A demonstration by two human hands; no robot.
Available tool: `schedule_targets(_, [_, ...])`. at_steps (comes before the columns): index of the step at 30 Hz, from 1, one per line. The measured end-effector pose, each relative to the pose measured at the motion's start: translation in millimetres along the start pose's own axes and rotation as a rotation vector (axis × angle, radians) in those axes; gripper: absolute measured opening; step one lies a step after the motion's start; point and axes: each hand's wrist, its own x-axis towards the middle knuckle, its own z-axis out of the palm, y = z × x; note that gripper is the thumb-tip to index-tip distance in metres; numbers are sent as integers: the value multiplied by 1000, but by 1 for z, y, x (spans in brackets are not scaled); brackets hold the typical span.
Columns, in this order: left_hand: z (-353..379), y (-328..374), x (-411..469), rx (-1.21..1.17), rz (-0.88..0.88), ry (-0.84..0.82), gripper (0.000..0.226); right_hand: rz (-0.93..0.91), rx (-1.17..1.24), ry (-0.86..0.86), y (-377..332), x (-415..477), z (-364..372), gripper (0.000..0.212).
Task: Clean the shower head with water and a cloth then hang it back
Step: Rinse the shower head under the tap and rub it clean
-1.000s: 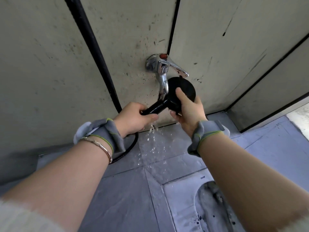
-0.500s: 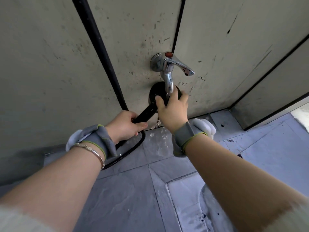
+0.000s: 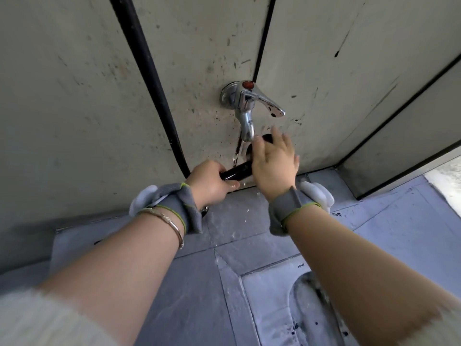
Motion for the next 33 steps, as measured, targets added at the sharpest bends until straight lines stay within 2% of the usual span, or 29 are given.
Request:
schedule_targets(2, [-1,0,0,-29,-4,27,25,120,111,141,7,2,-5,36])
schedule_targets(3, [-2,2,1,-64,1,33,26,215,204,159,12,4,-9,42])
schedule_targets(4, [-2,5,2,-93,14,34,27,346,355,116,15,5,-12,50])
schedule_targets(6, [-1,13,4,-111,65,35,27,603,784,-127,18,7,-17,58])
schedule_targets(7, [1,16,4,-122,92,34,26,674,989,-269,16,6,-18,55])
schedule_targets(8, [4,19,4,-150,110,30,25,704,1144,-332,14,7,-20,47])
schedule_targets(10, [7,22,4,-245,118,-1,21,717,1334,-246,12,13,-20,31])
schedule_targets(11, [8,21,4,-285,116,-15,17,715,1365,-167,10,16,-22,31])
schedule_targets(13, [6,16,3,-287,103,-44,15,709,1419,-34,8,21,-28,41])
schedule_targets(16, [3,4,1,-254,66,-62,25,743,1502,120,12,27,-38,49])
schedule_targets(18, [2,3,1,-294,48,-59,22,757,1451,135,13,26,-41,52])
schedule_targets(19, [2,4,2,-331,38,-48,20,760,1347,111,13,28,-42,55])
schedule_targets(21, [1,5,3,-378,31,-3,16,801,1008,62,12,30,-42,68])
schedule_targets(23, [0,7,4,-366,45,21,11,800,599,121,10,28,-43,77])
schedule_targets(25, [-2,6,5,-328,61,38,11,621,322,242,3,23,-47,69])
schedule_targets(27, [-5,8,4,-269,89,64,13,260,244,331,-10,9,-58,62])
schedule_targets(29, [-8,8,2,-189,103,80,15,-45,245,287,-26,0,-68,49])
schedule_targets(31, [-14,8,-3,-137,99,88,19,-182,165,223,-41,-7,-72,30])
schedule_targets(33, [-21,9,-13,-103,87,98,21,-175,60,225,-54,-12,-74,21])
